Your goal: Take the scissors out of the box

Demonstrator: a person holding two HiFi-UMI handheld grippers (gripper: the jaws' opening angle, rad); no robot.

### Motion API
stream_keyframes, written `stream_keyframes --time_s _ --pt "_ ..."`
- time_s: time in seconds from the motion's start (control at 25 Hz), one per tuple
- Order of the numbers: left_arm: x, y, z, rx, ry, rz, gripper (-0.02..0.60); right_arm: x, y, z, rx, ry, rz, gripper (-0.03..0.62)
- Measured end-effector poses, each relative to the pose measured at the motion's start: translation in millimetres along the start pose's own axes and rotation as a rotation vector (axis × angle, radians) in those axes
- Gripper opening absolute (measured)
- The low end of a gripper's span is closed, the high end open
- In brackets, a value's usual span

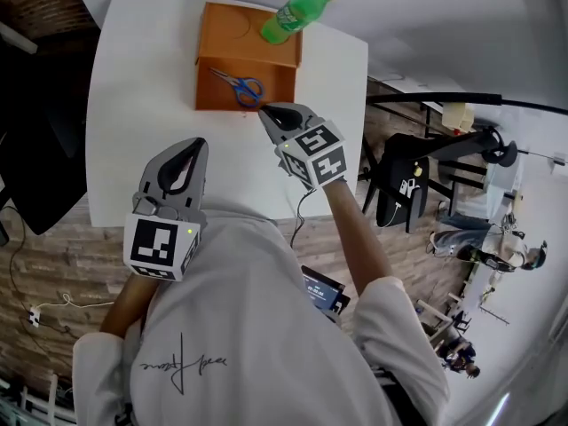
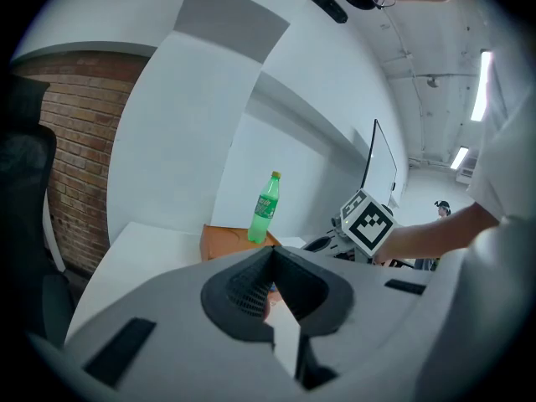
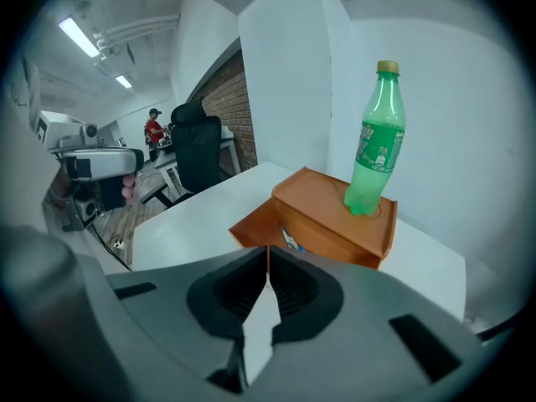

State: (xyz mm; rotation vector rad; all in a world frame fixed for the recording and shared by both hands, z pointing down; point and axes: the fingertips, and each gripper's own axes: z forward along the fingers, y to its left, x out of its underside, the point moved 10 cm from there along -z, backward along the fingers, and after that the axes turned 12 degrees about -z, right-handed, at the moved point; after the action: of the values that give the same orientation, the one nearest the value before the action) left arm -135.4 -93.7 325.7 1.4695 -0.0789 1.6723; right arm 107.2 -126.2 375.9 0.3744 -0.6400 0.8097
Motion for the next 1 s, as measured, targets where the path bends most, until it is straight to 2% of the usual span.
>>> stream_keyframes --time_s 0.28,0.44,0.64,0.72,0.84,1.0 --pt "3 5 4 0.029 0.028 -0.070 0.008 -3 -11 20 -0.031 0.060 -0.039 0.012" --pt "3 5 7 0.022 0.036 -0.073 0.008 -3 -20 31 -0.051 0.095 -0.057 0.012" --pt "6 12 11 0.010 0.053 -0.115 0.008 0 -36 46 -0.071 0.137 -0.043 0.014" --pt "6 14 12 0.005 0.057 -0.123 0.008 1 -40 53 -0.079 0.167 -0.060 0.023" --pt "6 18 15 0.002 0.063 -0.132 0.008 2 -45 62 -0.085 0.203 -0.087 0.074" --pt "8 23 18 -0.002 0.074 -0.145 0.008 6 -50 73 -0.099 0.242 -0.105 0.081"
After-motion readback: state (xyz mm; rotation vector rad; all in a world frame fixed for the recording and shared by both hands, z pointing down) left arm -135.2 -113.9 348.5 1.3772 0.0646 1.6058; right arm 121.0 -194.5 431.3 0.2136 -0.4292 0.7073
